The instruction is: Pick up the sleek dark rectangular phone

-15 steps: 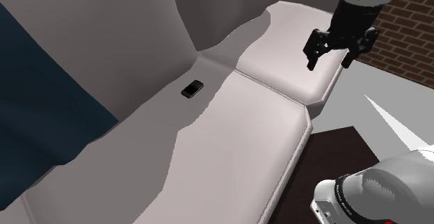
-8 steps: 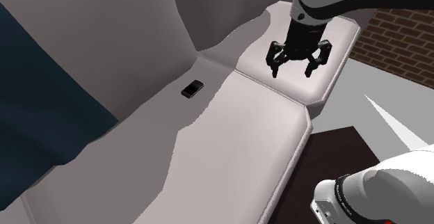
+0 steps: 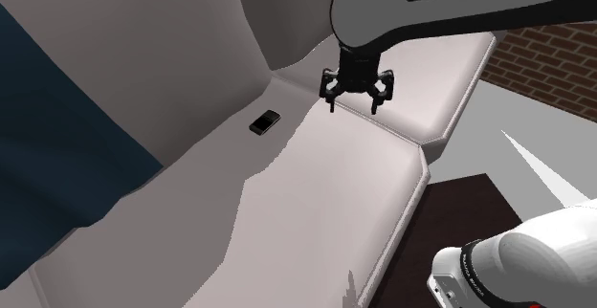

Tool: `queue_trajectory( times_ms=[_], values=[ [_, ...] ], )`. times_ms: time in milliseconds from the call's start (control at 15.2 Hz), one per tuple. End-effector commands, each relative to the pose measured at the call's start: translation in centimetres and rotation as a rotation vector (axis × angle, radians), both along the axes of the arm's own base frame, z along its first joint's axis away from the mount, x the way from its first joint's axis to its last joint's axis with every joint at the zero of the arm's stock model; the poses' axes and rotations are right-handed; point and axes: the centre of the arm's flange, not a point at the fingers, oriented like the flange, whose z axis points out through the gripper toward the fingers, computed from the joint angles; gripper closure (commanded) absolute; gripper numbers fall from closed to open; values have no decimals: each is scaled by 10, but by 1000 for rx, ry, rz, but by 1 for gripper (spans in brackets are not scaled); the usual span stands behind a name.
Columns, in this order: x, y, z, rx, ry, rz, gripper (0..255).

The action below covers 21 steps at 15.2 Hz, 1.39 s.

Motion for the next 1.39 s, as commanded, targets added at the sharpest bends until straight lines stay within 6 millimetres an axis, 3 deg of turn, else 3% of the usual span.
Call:
queue_trajectory(
  times_ms=[0,660,1320],
  values=[
    [12,22,-16,-6,-4,-31,0],
    [79,117,-83,-46,-20,-169,0],
    [159,200,-152,-86,-36,-307,0]
  ],
)
